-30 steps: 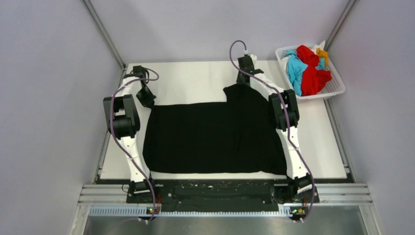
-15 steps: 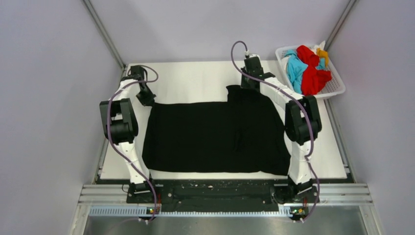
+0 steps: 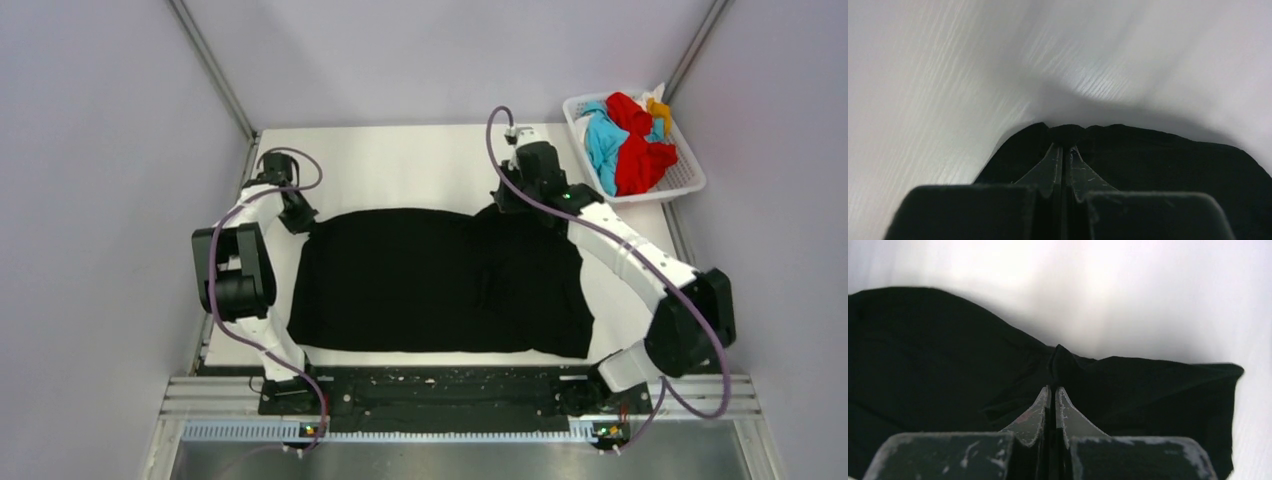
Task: Fold and stack the t-shirts
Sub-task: Fold the other side of the tshirt into a rectangle, then rotate the tshirt 90 degrees
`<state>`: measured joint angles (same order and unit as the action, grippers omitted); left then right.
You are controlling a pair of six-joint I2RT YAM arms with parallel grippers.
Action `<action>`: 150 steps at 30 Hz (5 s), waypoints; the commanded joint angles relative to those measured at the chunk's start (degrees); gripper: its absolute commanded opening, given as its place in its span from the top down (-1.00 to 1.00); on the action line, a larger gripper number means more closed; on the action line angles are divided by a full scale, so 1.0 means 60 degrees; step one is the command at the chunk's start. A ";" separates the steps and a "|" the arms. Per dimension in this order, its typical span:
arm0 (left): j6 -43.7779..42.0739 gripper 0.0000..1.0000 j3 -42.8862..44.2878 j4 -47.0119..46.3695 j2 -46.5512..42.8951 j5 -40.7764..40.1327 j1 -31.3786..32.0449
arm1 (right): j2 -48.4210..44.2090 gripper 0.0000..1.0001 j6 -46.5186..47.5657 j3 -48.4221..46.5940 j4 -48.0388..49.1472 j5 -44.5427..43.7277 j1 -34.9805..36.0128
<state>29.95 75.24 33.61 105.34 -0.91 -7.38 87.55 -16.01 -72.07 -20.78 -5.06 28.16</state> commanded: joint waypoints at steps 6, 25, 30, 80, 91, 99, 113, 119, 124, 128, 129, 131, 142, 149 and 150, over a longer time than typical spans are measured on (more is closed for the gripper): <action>0.0313 1.00 -0.1556 -0.0863 -0.2078 -0.0337 0.0014 | -0.3142 1.00 -0.0080 0.1426 -0.1352 0.1227 0.0771; 0.0591 1.00 -0.4072 -0.1179 -0.4352 -0.1191 0.0014 | -0.5668 1.00 -0.1747 0.3112 -0.3398 0.1857 0.1741; 0.0545 1.00 -0.4076 -0.1105 -0.4469 -0.1231 -0.0001 | -0.6078 1.00 -0.2393 0.3826 -0.3509 0.1849 0.1925; 0.1302 -0.98 -0.3265 -0.1582 -0.2645 0.3016 0.0909 | -0.2231 -0.97 -0.1702 0.4542 -0.0556 0.4212 0.2323; 0.1268 -0.98 -0.3534 -0.0613 -0.2617 0.1115 0.0673 | -0.3185 -0.98 -0.4383 0.5476 -0.4378 0.0369 0.2274; 0.1220 -0.98 -0.3450 -0.0225 -0.2671 0.0518 0.0487 | -0.4481 -0.97 -0.6177 0.4976 -0.6981 -0.2156 0.2108; 0.1214 -0.98 -0.3193 -0.0013 -0.2909 0.0451 0.0343 | -0.6163 -0.97 -0.2657 0.4611 -0.4308 0.0995 0.1629; 0.1250 -0.97 -0.3079 -0.0144 -0.2825 0.0807 0.0337 | -0.5923 -0.97 -0.2690 0.5106 -0.0938 0.3068 0.1587; 0.1219 -0.97 -0.3069 -0.0137 -0.2773 0.0864 0.0337 | -0.4135 -0.97 -0.2435 0.5377 -0.0224 0.4277 0.1452; 0.1172 -0.97 -0.3060 -0.0103 -0.2675 0.0925 0.0345 | -0.3077 -0.97 -0.2536 0.5815 -0.0298 0.3446 0.1196; 0.1143 -0.97 -0.3086 -0.0107 -0.2676 0.0936 0.0337 | -0.2926 -0.97 -0.2609 0.5979 -0.0274 0.3337 0.1120; 0.1097 -0.98 -0.3128 -0.0077 -0.2675 0.0907 0.0343 | -0.2662 -0.97 -0.2922 0.6429 -0.0194 0.2922 0.0936; 0.1083 -0.97 -0.3253 -0.0005 -0.2658 0.0816 0.0337 | -0.1532 -0.97 -0.3234 0.7320 0.1262 0.2735 -0.0049; 0.1732 -0.97 -0.3936 -0.0286 -0.3126 0.1259 0.0421 | 0.1063 -0.97 -0.3374 0.4855 0.1486 0.1854 -0.1546; 0.1872 -0.98 -0.4099 -0.0346 -0.3250 0.1341 0.0519 | 0.1457 -0.97 -0.3239 0.4312 0.1502 0.1867 -0.1598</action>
<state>38.11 53.84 32.82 89.58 4.73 -5.15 84.68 -40.77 -40.49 -16.40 22.11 21.96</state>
